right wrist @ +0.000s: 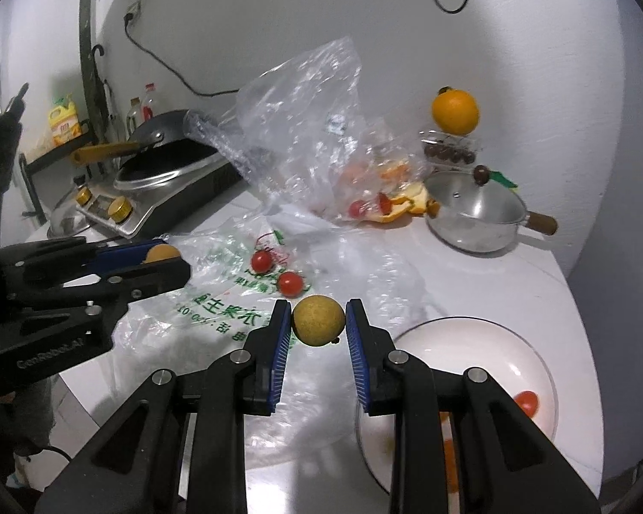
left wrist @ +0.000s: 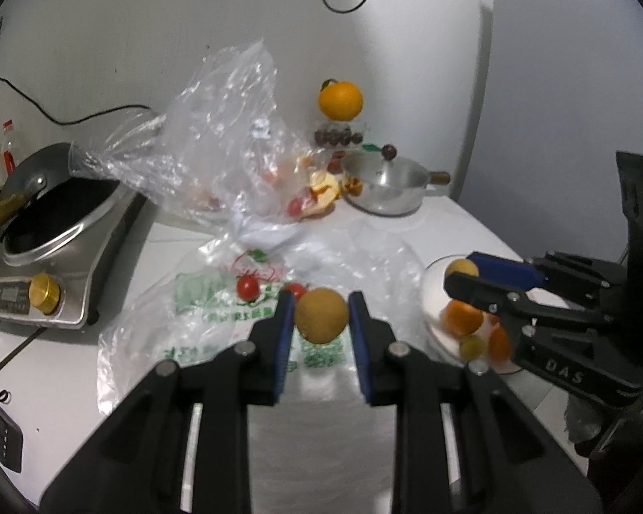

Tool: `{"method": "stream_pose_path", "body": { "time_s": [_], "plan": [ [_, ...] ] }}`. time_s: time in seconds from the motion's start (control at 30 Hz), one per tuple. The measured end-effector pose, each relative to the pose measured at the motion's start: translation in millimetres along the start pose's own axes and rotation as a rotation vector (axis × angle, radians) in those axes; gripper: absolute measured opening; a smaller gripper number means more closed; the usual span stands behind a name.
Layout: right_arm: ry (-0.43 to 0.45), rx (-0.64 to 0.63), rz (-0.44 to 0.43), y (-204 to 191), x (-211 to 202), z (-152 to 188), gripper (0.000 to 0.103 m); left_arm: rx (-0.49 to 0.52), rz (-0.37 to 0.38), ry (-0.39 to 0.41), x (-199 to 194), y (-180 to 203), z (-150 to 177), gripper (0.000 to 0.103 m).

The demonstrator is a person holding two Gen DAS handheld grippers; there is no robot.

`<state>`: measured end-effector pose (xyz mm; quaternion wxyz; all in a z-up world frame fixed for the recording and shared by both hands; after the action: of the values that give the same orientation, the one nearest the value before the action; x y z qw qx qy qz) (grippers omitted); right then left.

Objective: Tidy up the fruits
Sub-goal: 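Carry both held yellow fruits over the white plate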

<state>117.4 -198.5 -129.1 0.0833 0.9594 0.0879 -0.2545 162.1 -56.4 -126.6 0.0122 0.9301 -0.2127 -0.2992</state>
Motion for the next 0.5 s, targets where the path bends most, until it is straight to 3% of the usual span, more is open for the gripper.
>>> {"method": "stream_pose_path", "body": {
  "time_s": [0.5],
  "plan": [
    [0.071, 0.056, 0.055, 72, -23, -10, 0.028, 0.024, 0.038, 0.062, 11, 59, -22, 0.026]
  ]
}}
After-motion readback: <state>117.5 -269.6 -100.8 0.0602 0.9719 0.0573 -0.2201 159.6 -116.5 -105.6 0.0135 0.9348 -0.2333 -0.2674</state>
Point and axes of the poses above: each gripper's, at about its wrist camera, not at the fingertips, and x roughly the way its jaws point, y to its right, z to its underside, the point moved 4 cm from there along x, roughly the way its jaws point, and after that the axes turned 8 degrees about z, right-handed, at the moved point
